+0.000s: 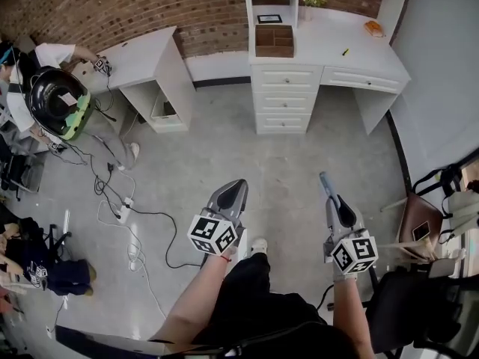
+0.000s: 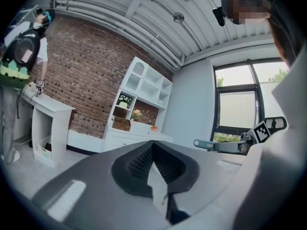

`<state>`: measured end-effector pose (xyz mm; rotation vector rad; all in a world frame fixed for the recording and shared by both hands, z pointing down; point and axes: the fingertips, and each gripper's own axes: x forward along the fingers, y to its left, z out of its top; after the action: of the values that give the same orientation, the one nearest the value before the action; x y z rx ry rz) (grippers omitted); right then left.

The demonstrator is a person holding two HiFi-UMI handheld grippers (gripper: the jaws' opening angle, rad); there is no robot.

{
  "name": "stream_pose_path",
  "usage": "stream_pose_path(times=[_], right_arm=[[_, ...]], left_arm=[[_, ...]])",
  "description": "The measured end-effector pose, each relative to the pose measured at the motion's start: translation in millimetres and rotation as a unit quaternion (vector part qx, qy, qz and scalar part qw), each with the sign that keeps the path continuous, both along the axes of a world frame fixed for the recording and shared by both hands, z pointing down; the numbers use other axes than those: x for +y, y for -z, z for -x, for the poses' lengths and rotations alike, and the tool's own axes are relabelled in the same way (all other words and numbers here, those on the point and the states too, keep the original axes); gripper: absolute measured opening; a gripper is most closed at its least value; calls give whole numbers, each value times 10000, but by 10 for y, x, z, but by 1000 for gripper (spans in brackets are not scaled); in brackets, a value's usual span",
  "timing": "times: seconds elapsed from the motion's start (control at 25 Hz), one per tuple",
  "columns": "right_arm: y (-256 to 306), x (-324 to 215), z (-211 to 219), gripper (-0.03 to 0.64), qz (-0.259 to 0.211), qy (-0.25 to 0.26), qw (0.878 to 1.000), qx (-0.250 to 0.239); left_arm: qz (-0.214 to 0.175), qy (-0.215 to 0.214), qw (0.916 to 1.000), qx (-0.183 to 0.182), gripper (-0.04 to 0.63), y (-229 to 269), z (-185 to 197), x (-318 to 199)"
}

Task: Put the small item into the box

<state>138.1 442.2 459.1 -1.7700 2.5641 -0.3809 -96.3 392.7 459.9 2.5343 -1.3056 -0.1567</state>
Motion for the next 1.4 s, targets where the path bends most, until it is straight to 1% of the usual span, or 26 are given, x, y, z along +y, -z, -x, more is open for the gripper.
stream_pose_path(times=[0.36,0.64,0.76,0.92,1.12,1.4], right_arm=[[-64,-869,52,69,55,-161,9998,-72],[-113,-1311,178,69,23,-311,9993,-218],[-116,-1399,241,69,45,-289,9993,-213],[-129,-1461,224,69,106,-379,9989,-242],[-146,-1536,231,69,161,-367,9989,-252],[-105,-1838,275,69,55,-268,9990,-346]], left_arm=[[87,-104,9999,52,3,-99,73,-901],[21,-190,9998,38,3,-107,217,-1357],[2,-165,9998,91,2,-96,274,-1463],[29,-161,9998,149,3,-118,314,-1504],[100,-41,9997,217,3,-162,384,-1548],[46,138,9996,234,3,-151,479,-1739]])
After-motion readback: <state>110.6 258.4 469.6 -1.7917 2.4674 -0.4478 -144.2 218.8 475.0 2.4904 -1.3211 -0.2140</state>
